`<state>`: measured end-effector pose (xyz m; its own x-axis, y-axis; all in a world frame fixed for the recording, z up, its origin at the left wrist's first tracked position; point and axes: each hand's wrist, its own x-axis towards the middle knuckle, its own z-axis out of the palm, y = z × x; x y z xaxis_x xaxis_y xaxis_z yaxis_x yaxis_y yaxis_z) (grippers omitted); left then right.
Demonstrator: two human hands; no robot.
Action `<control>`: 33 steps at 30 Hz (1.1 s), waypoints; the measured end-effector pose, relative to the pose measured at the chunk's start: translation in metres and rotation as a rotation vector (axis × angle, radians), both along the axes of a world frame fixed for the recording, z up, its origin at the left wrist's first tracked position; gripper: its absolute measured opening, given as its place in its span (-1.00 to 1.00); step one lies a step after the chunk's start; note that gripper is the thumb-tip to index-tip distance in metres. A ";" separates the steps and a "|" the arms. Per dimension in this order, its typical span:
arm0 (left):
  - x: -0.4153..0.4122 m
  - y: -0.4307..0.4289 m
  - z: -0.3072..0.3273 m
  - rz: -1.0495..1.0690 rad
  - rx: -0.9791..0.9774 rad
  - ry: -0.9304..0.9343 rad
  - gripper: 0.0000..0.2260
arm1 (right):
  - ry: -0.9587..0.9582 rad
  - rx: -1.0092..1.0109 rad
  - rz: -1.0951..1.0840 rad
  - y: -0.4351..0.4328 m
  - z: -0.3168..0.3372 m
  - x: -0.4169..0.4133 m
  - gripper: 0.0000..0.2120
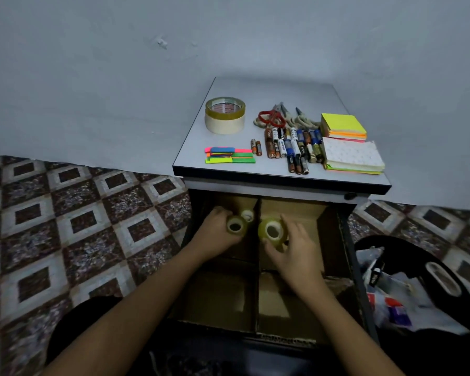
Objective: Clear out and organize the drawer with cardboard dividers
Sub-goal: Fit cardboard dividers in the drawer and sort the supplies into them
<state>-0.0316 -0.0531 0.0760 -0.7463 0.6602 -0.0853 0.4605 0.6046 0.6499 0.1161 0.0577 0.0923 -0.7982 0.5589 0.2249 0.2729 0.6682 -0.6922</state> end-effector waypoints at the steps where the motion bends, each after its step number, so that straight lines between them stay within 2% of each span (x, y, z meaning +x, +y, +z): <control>1: -0.002 0.005 -0.004 0.005 -0.012 -0.005 -0.63 | 0.017 -0.010 -0.015 -0.001 -0.007 0.001 -0.43; 5: -0.011 0.025 -0.015 0.043 -0.018 -0.007 -0.56 | 0.043 -0.059 -0.054 -0.006 -0.023 0.001 -0.45; 15: -0.020 0.058 -0.032 0.111 0.056 -0.051 -0.67 | 0.062 -0.095 -0.091 -0.004 -0.032 -0.002 -0.46; 25: -0.019 0.045 -0.024 0.073 0.118 -0.057 -0.53 | 0.072 -0.115 -0.068 -0.003 -0.031 -0.002 -0.47; 29: -0.011 0.018 -0.009 0.024 0.125 0.052 -0.51 | 0.067 -0.110 -0.051 -0.003 -0.025 -0.006 -0.45; 33: -0.003 -0.018 -0.001 0.052 0.148 0.277 -0.56 | 0.060 -0.058 0.017 -0.006 -0.013 -0.019 -0.43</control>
<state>-0.0343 -0.0716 0.0748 -0.7607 0.6107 0.2199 0.6034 0.5404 0.5864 0.0975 0.0512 0.0792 -0.7940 0.5585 0.2403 0.2185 0.6310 -0.7444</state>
